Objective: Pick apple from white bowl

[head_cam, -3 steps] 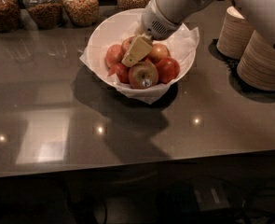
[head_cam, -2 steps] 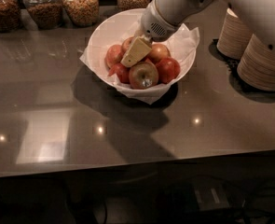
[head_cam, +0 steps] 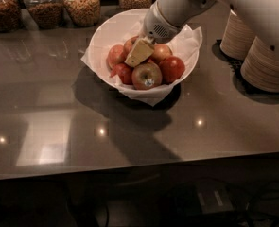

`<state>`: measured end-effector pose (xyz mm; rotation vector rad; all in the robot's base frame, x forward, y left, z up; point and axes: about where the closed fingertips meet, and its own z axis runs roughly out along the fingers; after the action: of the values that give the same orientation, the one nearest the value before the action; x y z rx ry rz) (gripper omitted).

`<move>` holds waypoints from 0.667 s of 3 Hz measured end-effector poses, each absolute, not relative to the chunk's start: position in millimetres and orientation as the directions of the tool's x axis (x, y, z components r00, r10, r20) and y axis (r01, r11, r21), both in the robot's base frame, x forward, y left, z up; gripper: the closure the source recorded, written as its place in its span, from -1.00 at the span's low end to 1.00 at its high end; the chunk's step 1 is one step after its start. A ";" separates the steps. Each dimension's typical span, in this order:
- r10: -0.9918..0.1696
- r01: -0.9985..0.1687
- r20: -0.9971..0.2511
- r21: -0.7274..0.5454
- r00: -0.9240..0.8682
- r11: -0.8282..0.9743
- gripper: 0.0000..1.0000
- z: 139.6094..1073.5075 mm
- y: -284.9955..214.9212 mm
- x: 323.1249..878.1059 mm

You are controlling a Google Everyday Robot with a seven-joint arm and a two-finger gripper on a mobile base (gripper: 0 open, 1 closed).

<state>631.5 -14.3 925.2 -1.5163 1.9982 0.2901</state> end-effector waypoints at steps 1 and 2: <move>-0.797 -0.926 -0.585 -0.199 -0.150 0.320 0.76 933.5 -15.4 629.6; -0.794 -0.922 -0.597 -0.232 -0.118 0.311 1.00 952.1 -14.8 625.7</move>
Offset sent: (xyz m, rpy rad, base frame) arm -0.0103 -0.0037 0.0533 0.0192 -0.1093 0.0200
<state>625.7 -14.8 952.1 -1.5161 1.9423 0.2573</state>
